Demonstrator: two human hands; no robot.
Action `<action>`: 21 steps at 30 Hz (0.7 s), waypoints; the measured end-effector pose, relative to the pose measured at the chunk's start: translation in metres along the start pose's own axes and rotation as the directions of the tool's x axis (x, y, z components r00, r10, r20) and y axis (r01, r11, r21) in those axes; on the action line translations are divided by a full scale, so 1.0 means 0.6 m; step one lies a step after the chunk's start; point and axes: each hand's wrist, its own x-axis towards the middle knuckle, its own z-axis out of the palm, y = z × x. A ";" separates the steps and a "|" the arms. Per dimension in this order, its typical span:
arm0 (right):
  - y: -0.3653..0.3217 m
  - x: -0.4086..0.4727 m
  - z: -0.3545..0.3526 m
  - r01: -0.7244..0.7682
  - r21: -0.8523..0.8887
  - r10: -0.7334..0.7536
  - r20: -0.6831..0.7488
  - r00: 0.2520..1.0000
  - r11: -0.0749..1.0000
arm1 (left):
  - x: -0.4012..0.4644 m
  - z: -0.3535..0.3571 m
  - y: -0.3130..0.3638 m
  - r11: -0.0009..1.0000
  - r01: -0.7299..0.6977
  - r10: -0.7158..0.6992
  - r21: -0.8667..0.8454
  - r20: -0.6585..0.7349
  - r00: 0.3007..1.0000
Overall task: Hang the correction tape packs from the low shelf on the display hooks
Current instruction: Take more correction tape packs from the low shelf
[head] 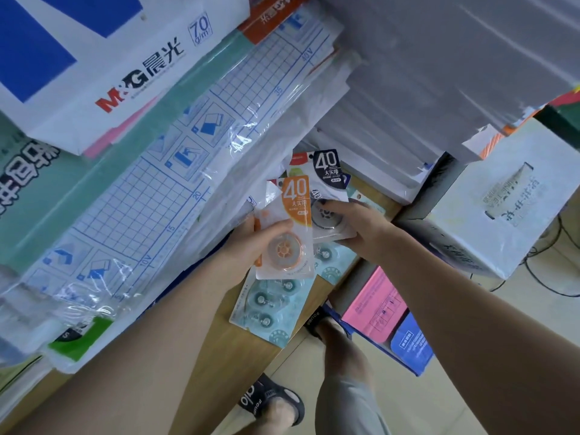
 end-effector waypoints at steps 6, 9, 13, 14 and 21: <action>0.009 0.004 0.020 -0.013 -0.051 0.012 -0.018 1.000 0.999 | -0.007 -0.005 0.003 0.998 -0.007 0.008 -0.061 0.007 1.000; 0.016 -0.006 0.029 0.027 -0.020 -0.028 -0.034 0.999 0.999 | -0.021 -0.004 0.001 0.997 -0.016 0.018 -0.081 0.034 0.999; 0.019 -0.029 0.029 0.051 0.033 -0.051 -0.017 0.999 0.998 | -0.044 -0.004 0.007 0.999 0.006 -0.002 -0.051 0.075 0.997; 0.018 -0.038 0.026 0.043 0.037 -0.042 -0.009 0.999 0.998 | -0.053 -0.002 0.009 1.000 0.016 -0.014 -0.021 0.096 0.995; 0.040 -0.107 -0.001 -0.126 0.084 0.128 -0.017 0.992 0.988 | -0.138 0.040 0.014 0.981 0.054 -0.076 0.187 0.113 0.991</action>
